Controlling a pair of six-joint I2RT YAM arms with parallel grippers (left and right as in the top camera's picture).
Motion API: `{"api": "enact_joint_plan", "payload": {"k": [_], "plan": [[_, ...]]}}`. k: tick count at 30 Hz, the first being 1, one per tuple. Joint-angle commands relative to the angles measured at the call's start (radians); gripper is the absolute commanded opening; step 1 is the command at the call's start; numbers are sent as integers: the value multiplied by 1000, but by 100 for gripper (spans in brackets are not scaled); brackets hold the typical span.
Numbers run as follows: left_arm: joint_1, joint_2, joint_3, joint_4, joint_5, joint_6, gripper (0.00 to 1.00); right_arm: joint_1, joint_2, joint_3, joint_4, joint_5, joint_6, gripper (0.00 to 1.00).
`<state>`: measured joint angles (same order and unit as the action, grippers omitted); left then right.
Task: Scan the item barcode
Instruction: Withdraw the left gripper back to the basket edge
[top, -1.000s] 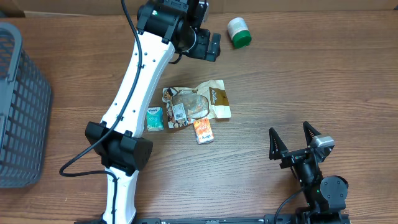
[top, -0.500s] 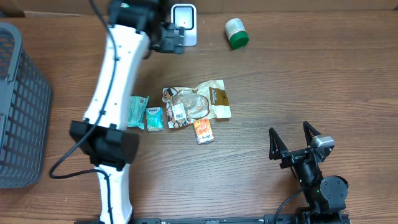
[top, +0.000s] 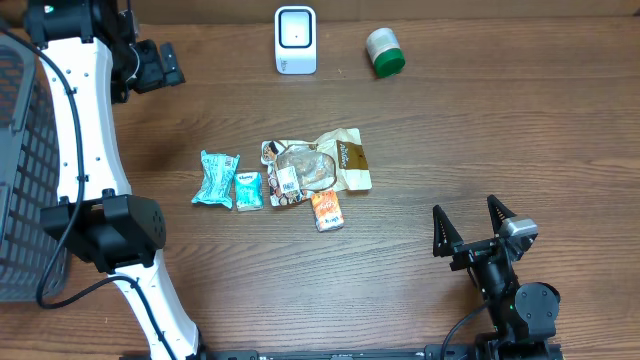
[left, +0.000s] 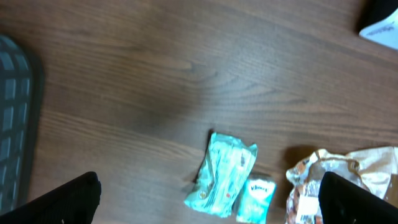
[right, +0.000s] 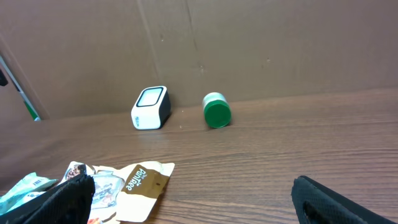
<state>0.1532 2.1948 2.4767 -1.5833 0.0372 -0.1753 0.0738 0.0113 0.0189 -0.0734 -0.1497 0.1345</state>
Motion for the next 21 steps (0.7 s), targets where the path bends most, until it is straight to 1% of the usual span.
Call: {"api": "enact_joint_plan", "payload": {"k": [1,2,10,12,13,18,21], "plan": [[-5,-8,12,-26,42,49,91,6,-7,-11,4,2,0,100],[-6,-9,12,-38,39,49,86,6,-7,-11,4,2,0,100],[-13,-53,12,-92,46,50,81,6,-7,-11,4,2,0,100],[-17,-72,12,-106,46,63,80,6,-7,-11,4,2,0,100],[-22,-93,12,-106,54,89,78,6,-7,-11,4,2,0,100],[-35,-198,-10,-106,58,95,78,6,-7,-11,4,2,0,100],[-36,-292,-75,-106,56,117,79,6,-7,-11,4,2,0,100]]}}
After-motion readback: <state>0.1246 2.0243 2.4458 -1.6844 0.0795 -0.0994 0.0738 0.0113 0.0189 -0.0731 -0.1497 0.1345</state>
